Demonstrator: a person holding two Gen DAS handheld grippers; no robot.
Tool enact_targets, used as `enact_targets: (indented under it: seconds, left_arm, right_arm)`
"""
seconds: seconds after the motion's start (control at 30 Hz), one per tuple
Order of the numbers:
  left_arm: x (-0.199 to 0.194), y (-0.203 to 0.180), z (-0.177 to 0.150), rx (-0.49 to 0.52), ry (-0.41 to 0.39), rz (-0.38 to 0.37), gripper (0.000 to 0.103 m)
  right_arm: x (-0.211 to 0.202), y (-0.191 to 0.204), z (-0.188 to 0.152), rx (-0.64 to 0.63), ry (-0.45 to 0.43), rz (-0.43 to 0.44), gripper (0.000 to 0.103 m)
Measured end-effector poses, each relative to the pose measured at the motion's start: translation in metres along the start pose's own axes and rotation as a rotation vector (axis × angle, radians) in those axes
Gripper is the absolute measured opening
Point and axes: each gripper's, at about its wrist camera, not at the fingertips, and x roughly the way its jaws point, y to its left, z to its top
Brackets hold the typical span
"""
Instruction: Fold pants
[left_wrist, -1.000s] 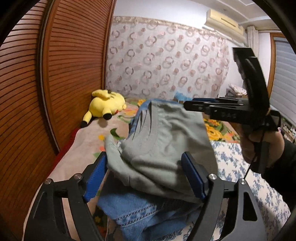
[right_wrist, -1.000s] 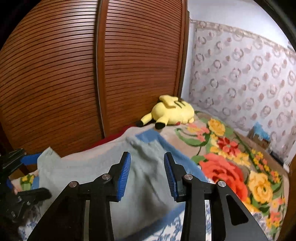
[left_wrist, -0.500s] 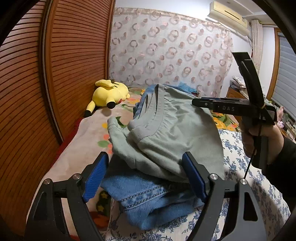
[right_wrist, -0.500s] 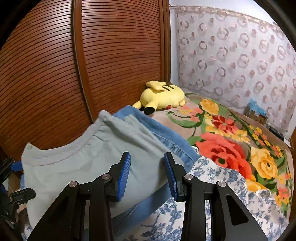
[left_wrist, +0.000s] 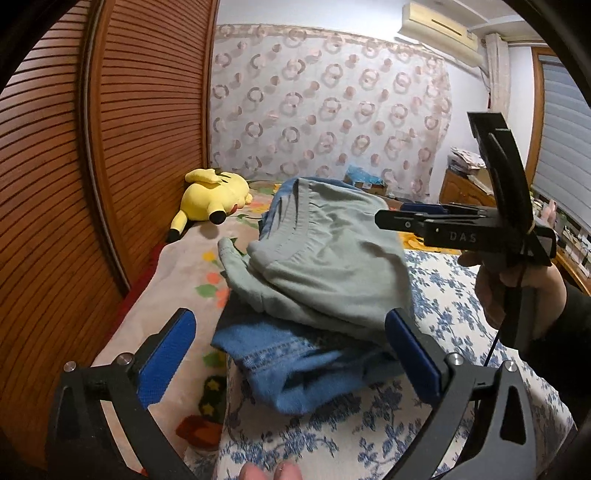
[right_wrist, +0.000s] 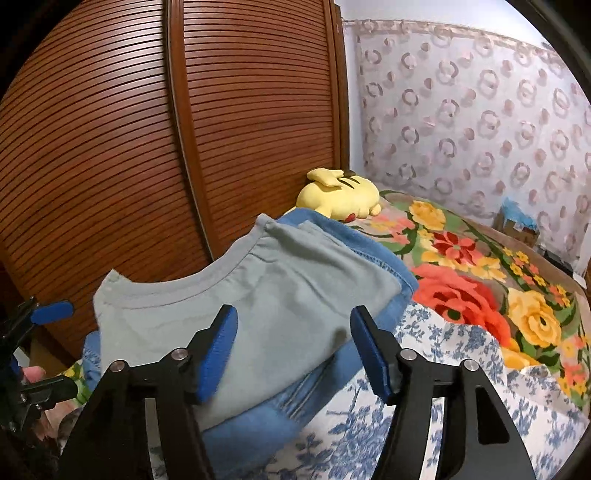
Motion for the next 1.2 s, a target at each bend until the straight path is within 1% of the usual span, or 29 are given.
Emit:
enact_targets:
  seconds: [0.03,0.07,0.33,0.5,0.57,0.67,0.93,1.03,1.2]
  left_arm:
    - [-0.003,-0.002,-0.001,0.008,0.003,0.008,0.102]
    - [-0.005,-0.003,-0.002,0.013,0.005,0.012,0.102]
    - [-0.025,-0.017,-0.014,0.045,-0.001,0.016,0.102]
    - [-0.035,-0.027,-0.02,0.059,0.005,-0.011,0.102]
    - [-0.04,-0.032,-0.023,0.061,0.005,-0.03,0.102]
    - [-0.047,-0.039,-0.025,0.059,0.002,-0.063,0.102]
    - [-0.061,-0.058,-0.032,0.088,-0.007,-0.1,0.102]
    - [-0.064,-0.066,-0.037,0.1,0.0,-0.1,0.102]
    - [-0.063,-0.08,-0.041,0.103,0.016,-0.123,0.102]
  right_arm:
    - [-0.004,0.003,-0.003,0.002,0.0,-0.001,0.07]
    - [-0.008,0.005,-0.005,0.002,-0.002,0.0,0.071]
    - [-0.059,0.023,-0.033,0.028,-0.023,-0.043,0.072]
    - [-0.097,0.04,-0.052,0.041,-0.038,-0.067,0.077]
    - [-0.11,0.047,-0.059,0.045,-0.043,-0.07,0.084]
    - [-0.128,0.057,-0.072,0.052,-0.046,-0.096,0.087]
    - [-0.17,0.071,-0.105,0.119,-0.061,-0.165,0.088]
    - [-0.188,0.076,-0.118,0.143,-0.067,-0.196,0.088]
    - [-0.219,0.077,-0.136,0.192,-0.079,-0.239,0.088]
